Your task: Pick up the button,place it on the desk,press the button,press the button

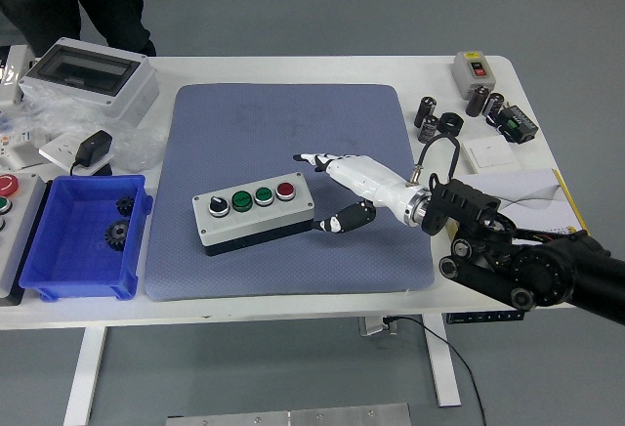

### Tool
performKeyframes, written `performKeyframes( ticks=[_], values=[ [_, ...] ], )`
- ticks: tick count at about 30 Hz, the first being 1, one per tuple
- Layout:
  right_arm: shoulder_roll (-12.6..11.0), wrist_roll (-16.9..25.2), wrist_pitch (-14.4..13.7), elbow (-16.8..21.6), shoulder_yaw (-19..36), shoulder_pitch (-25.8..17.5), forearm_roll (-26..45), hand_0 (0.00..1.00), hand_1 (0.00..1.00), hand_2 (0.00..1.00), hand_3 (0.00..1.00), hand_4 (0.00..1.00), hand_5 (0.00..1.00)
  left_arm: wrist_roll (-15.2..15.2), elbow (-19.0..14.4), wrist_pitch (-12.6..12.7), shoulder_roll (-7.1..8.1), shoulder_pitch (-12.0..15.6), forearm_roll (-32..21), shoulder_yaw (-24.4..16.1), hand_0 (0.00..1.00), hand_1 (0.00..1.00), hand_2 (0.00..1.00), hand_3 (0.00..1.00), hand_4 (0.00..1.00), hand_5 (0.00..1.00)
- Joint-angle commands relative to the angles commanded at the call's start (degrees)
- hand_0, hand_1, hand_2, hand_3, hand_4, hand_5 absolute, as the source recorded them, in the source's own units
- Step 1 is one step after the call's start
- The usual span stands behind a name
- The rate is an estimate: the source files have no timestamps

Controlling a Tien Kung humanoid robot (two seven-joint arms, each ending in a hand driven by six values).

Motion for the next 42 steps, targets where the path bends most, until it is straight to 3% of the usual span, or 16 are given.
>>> performKeyframes(
  ticks=[8,14,24,42],
  values=[
    [2.93,-1.31,3.06,-0.84,-2.10,2.91,-0.28,0.848,0.843,0.977,0.998,0.831,0.215,0.44,-0.21,-0.02,0.26,-0.20,-0.30,0.30,0.661,0.610,0.525,0.591,0.529,0.135],
    [3.86,-2.33,4.61,-0.95,-4.04,4.54,-0.58,0.878,0.871,0.992,0.998,0.814,0.192,0.36,-0.20,-0.15,0.46,-0.47,0.12,0.05,0.661,0.612,0.525,0.591,0.535,0.141],
    [2.35,-2.83,5.30,-0.02,-5.68,4.92,-0.04,0.898,0.891,0.998,0.998,0.807,0.193,0.34,-0.17,-0.07,0.52,-0.32,-0.14,0.13,0.661,0.611,0.524,0.591,0.536,0.144],
    [-0.03,-2.07,3.86,3.94,-4.24,3.81,1.43,0.897,0.898,0.998,0.998,0.793,0.186,-0.20,0.06,-0.13,0.07,-0.28,-0.19,0.08,0.661,0.611,0.525,0.593,0.538,0.143]
  ],
)
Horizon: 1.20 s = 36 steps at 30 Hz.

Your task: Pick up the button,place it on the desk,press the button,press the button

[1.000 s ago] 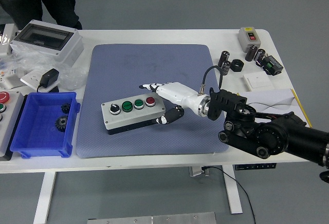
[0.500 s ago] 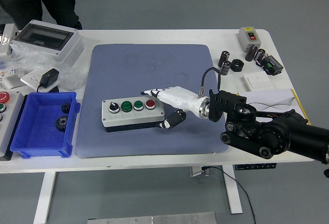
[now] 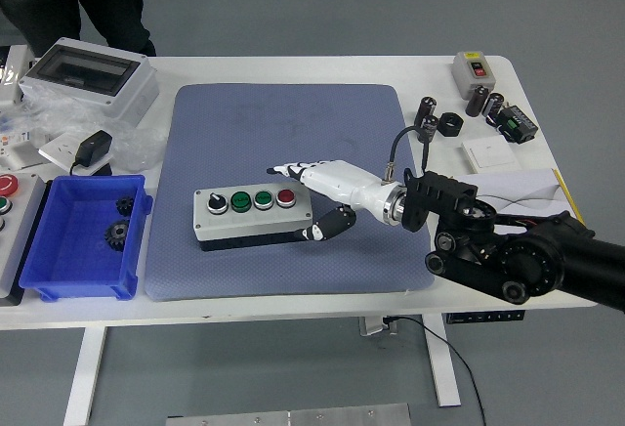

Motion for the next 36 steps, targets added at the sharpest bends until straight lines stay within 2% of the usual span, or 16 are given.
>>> performKeyframes(
  ticks=[19,20,25,26,36],
  values=[
    [-1.18,0.42,0.22,2.33,-0.35,-0.71,2.04,0.891,0.891,0.998,0.998,0.790,0.195,0.04,-0.03,-0.07,-0.17,0.14,0.11,-0.08,0.661,0.611,0.525,0.593,0.539,0.139],
    [-1.25,0.44,0.19,2.40,-0.29,-0.77,2.10,0.886,0.885,0.998,0.998,0.756,0.173,0.07,-0.04,-0.08,-0.19,0.15,0.10,-0.08,0.661,0.611,0.525,0.593,0.538,0.138],
    [-1.78,0.64,-0.02,3.04,0.16,-1.15,2.47,0.886,0.885,0.998,0.998,0.756,0.173,0.16,-0.09,-0.09,-0.27,0.30,-0.01,0.03,0.661,0.611,0.525,0.593,0.538,0.138],
    [-1.85,0.66,-0.07,3.13,0.23,-1.22,2.49,0.877,0.882,0.998,0.998,0.710,0.148,0.18,-0.10,-0.10,-0.28,0.32,-0.01,0.04,0.661,0.612,0.525,0.593,0.538,0.138],
    [-2.92,0.50,-0.21,4.21,1.96,-2.16,2.09,0.874,0.882,0.998,0.998,0.710,0.148,-0.15,0.05,-0.19,-0.39,0.28,0.18,-0.08,0.661,0.612,0.526,0.593,0.538,0.138]
  ],
)
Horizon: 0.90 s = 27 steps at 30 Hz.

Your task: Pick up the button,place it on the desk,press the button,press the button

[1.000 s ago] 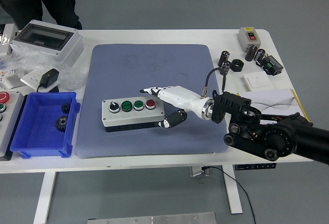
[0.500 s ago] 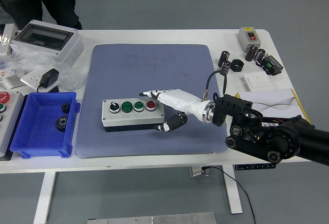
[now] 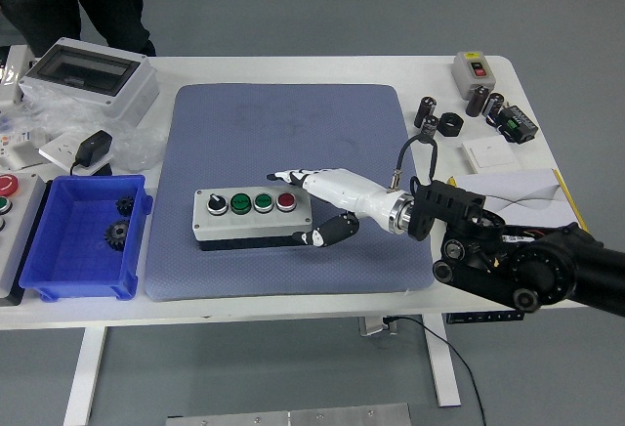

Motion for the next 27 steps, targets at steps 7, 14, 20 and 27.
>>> performKeyframes(
  ticks=[7,14,20,27],
  values=[
    [-8.03,-4.73,3.99,8.18,9.41,-4.57,-1.44,0.864,0.881,0.998,0.998,0.713,0.147,0.07,-0.02,0.20,-0.16,0.36,-0.58,0.25,0.661,0.612,0.525,0.592,0.537,0.138],
    [-15.63,-17.36,18.24,16.98,18.25,-2.93,5.62,0.863,0.881,0.998,0.998,0.696,0.126,1.16,-0.49,0.51,-0.10,0.95,-1.57,0.84,0.661,0.612,0.526,0.592,0.538,0.137],
    [-14.07,-24.54,29.09,18.87,20.02,0.48,12.87,0.386,0.564,0.683,0.998,0.466,0.131,0.89,-0.41,0.35,-0.17,0.57,-1.13,0.49,0.661,0.612,0.526,0.592,0.537,0.138],
    [-9.60,-26.29,36.27,17.50,17.32,4.18,16.00,0.079,0.219,0.292,0.963,0.298,0.106,1.81,-0.85,0.52,-0.01,0.68,-2.13,1.10,0.661,0.612,0.526,0.591,0.537,0.138]
  ],
)
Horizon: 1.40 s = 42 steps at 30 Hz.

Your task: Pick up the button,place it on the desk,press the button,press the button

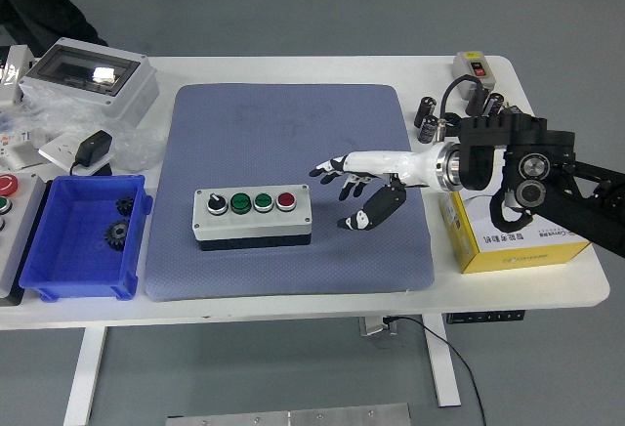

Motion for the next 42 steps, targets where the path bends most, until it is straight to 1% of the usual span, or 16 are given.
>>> performKeyframes(
  ticks=[4,5,7,10,11,13,16,17,22,24,32,34,38,42],
  values=[
    [3.24,-0.16,-0.66,-2.28,-1.18,1.13,-1.24,0.079,0.219,0.292,0.963,0.298,0.106,0.42,-0.20,0.02,0.00,-0.02,-0.25,0.15,0.661,0.612,0.526,0.591,0.537,0.138],
    [3.78,-0.15,-0.92,-2.77,-1.41,1.26,-1.55,0.005,0.142,0.215,0.952,0.255,0.049,0.43,-0.20,0.01,-0.01,-0.05,-0.24,0.14,0.661,0.612,0.526,0.592,0.538,0.137],
    [4.85,-0.15,-1.46,-3.80,-1.93,1.52,-2.16,0.005,0.142,0.215,0.952,0.255,0.049,0.42,-0.20,-0.03,-0.04,-0.12,-0.17,0.10,0.661,0.612,0.526,0.592,0.538,0.137],
    [5.97,-0.05,-2.23,-5.08,-2.83,1.77,-2.71,0.005,0.142,0.215,0.952,0.255,0.049,0.43,-0.20,-0.07,-0.04,-0.18,-0.09,0.07,0.661,0.612,0.526,0.592,0.538,0.137],
    [6.12,-0.04,-2.33,-5.27,-3.02,1.80,-2.77,0.002,0.132,0.208,0.945,0.243,0.024,0.44,-0.20,-0.07,-0.04,-0.19,-0.09,0.08,0.661,0.612,0.526,0.592,0.538,0.138],
    [6.52,-0.04,-2.63,-5.81,-3.65,1.80,-3.00,0.002,0.132,0.208,0.945,0.243,0.024,0.48,-0.22,-0.07,-0.01,-0.20,-0.12,0.10,0.661,0.612,0.526,0.592,0.538,0.138],
    [6.75,-0.08,-2.90,-6.33,-4.57,1.69,-3.26,0.002,0.132,0.208,0.945,0.243,0.024,0.43,-0.21,-0.08,0.04,-0.23,-0.12,0.09,0.661,0.612,0.526,0.592,0.538,0.138],
    [6.77,-0.13,-2.94,-6.43,-4.81,1.65,-3.35,0.002,0.128,0.200,0.942,0.246,0.005,0.42,-0.21,-0.08,0.05,-0.24,-0.09,0.06,0.661,0.612,0.525,0.592,0.540,0.140],
    [6.42,-0.56,-3.09,-6.38,-5.92,1.29,-4.45,0.002,0.128,0.200,0.942,0.246,0.005,0.29,-0.16,-0.10,-0.01,-0.28,-0.03,0.01,0.661,0.612,0.525,0.592,0.540,0.140],
    [6.35,-0.72,-3.11,-6.26,-6.20,1.23,-4.88,0.002,0.124,0.197,0.938,0.262,0.002,0.32,-0.18,-0.08,-0.02,-0.23,-0.07,0.04,0.661,0.612,0.525,0.591,0.541,0.142],
    [6.60,-1.26,-3.53,-6.52,-7.06,1.21,-6.36,0.006,0.127,0.197,0.937,0.259,0.002,0.15,-0.10,-0.03,0.00,-0.26,-0.18,0.15,0.661,0.613,0.525,0.592,0.544,0.143],
    [6.40,-0.94,-3.71,-6.09,-6.66,1.15,-6.55,0.006,0.127,0.197,0.937,0.259,0.002,0.07,-0.06,-0.03,0.00,-0.26,-0.18,0.15,0.661,0.613,0.525,0.592,0.544,0.143],
    [5.71,0.00,-4.20,-4.79,-4.04,0.86,-6.92,0.011,0.130,0.197,0.934,0.246,0.002,0.00,-0.02,0.00,-0.02,-0.12,-0.36,0.23,0.661,0.614,0.525,0.592,0.548,0.146],
    [5.65,-0.18,-3.66,-4.20,-4.32,0.94,-7.13,0.011,0.132,0.197,0.930,0.246,0.002,0.00,-0.02,0.02,-0.01,-0.11,-0.43,0.23,0.661,0.614,0.524,0.593,0.551,0.144]
  ],
)
